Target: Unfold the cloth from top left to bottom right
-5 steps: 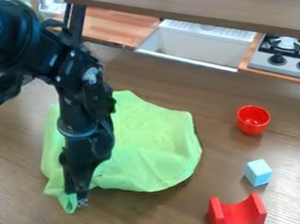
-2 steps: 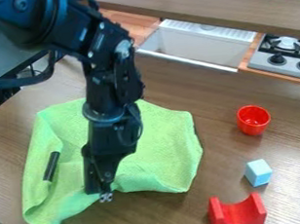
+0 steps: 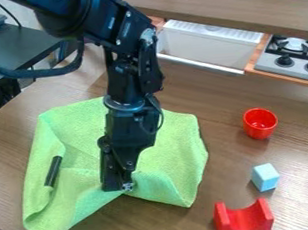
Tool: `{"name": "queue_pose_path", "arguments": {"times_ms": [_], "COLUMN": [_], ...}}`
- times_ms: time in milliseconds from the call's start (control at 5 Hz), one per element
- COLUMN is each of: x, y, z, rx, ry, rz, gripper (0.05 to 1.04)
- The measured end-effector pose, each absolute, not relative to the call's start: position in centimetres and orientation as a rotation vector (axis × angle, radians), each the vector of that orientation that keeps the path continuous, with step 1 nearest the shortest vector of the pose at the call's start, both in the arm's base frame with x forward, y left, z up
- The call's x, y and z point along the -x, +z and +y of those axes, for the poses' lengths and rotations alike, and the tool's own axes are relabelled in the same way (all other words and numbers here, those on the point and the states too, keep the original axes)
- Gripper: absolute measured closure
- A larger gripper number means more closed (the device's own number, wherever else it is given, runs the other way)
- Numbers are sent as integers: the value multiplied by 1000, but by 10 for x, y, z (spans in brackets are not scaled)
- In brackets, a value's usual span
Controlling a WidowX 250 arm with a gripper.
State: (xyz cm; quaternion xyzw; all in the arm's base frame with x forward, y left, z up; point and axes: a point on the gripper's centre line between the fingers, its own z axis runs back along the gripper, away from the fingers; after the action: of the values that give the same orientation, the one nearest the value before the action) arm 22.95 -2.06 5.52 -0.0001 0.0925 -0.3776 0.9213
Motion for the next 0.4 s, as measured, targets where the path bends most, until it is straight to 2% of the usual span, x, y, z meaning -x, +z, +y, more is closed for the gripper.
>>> {"name": "queue_pose_path", "arguments": {"times_ms": [200,400], "x": [-231,-235], "y": [53,59], "z": [-26,-20], "rx": [51,157], "ry": [-838,-927], "rz": [221,273], "gripper": [608,302]}}
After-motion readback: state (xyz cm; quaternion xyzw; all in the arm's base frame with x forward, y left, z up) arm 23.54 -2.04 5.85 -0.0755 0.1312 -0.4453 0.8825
